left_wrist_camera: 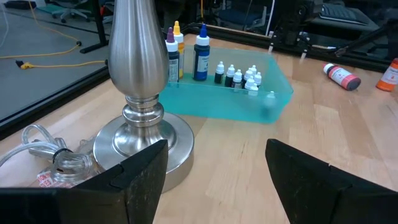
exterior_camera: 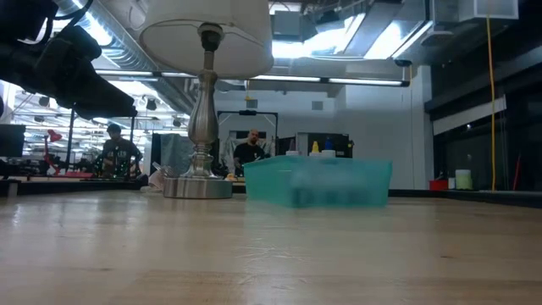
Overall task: Pick & Place food coloring
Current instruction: Put the large orange food coloring bottle into the green bin
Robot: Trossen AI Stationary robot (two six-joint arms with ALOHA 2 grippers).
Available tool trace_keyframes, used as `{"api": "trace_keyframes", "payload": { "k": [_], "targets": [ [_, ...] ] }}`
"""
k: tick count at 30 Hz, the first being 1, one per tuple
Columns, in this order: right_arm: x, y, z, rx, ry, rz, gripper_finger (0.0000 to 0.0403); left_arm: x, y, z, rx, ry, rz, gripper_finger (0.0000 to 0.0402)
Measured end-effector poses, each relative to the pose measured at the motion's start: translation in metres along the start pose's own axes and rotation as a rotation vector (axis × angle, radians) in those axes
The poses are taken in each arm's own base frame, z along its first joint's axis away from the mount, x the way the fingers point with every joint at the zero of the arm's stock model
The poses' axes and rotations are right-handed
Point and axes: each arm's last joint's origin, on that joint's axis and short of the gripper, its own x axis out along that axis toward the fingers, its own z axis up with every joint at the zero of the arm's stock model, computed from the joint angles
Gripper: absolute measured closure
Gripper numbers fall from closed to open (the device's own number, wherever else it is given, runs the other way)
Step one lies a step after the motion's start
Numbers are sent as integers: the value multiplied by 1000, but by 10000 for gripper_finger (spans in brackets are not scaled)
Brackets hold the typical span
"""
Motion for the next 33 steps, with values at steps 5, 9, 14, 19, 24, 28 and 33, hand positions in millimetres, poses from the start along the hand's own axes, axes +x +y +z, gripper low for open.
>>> {"api": "trace_keyframes", "payload": {
  "k": [5, 9, 14, 19, 24, 28, 33],
  "targets": [
    [1, 0, 0, 1, 4, 0, 154, 0, 0, 0, 0, 0, 0, 135],
    [5, 3, 0, 4, 23, 13, 201, 0, 0, 0, 0, 0, 0, 136],
    [5, 5, 2, 6, 14, 35, 265, 0, 0, 0, 0, 0, 0, 135],
    [4, 5, 2, 6, 10, 40, 281, 0, 0, 0, 0, 0, 0, 136],
    [-9, 5, 10, -7, 22, 21, 280, 0, 0, 0, 0, 0, 0, 135],
    [-27, -4, 29, -38, 22, -10, 279, 0, 0, 0, 0, 0, 0, 136],
    [-46, -26, 58, -82, 15, -53, 280, 0, 0, 0, 0, 0, 0, 135]
  ]
}}
